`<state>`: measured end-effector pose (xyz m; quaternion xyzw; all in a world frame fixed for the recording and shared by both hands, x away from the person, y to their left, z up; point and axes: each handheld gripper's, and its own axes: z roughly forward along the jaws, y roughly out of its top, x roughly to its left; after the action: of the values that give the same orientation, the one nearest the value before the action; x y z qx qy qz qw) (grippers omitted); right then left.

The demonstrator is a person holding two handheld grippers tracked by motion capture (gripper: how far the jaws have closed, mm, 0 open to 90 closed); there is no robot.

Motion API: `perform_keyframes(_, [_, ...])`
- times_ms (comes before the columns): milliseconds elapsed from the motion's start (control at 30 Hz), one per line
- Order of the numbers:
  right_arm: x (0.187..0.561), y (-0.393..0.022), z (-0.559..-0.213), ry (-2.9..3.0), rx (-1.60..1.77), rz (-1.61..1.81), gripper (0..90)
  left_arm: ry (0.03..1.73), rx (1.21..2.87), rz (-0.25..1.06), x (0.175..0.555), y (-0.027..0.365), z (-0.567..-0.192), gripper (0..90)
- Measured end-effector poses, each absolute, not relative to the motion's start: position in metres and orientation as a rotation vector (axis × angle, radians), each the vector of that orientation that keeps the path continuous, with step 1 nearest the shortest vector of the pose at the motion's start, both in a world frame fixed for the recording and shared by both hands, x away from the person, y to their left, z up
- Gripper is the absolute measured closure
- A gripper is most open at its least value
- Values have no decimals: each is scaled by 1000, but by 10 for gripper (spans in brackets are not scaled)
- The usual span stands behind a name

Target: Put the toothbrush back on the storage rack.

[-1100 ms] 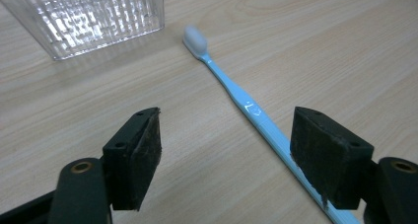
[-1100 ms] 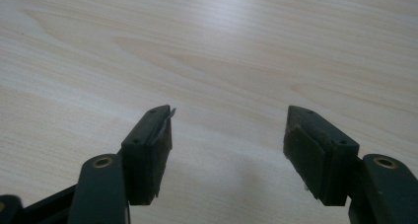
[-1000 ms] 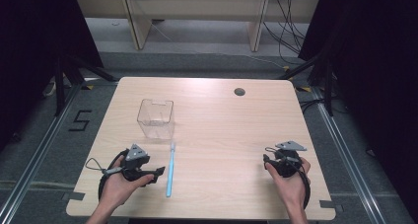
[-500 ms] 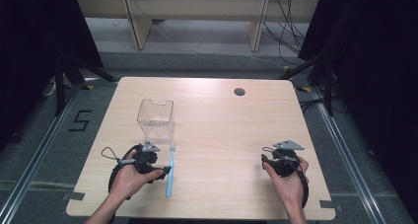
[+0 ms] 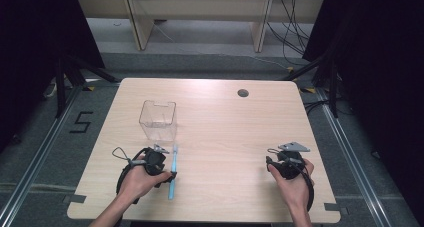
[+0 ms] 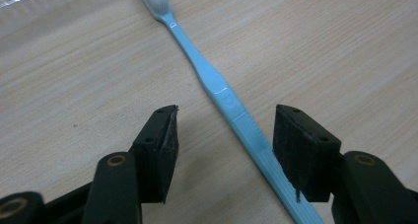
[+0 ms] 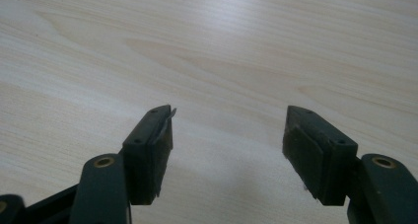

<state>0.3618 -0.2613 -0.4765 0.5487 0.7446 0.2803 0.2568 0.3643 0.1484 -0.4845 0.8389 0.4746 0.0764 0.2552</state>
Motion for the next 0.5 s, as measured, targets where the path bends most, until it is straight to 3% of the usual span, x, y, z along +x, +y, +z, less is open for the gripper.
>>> perform_keyframes(500, [361,-261,-475,2020,1527,766,369,1331,2353,158,375,131,-482,491])
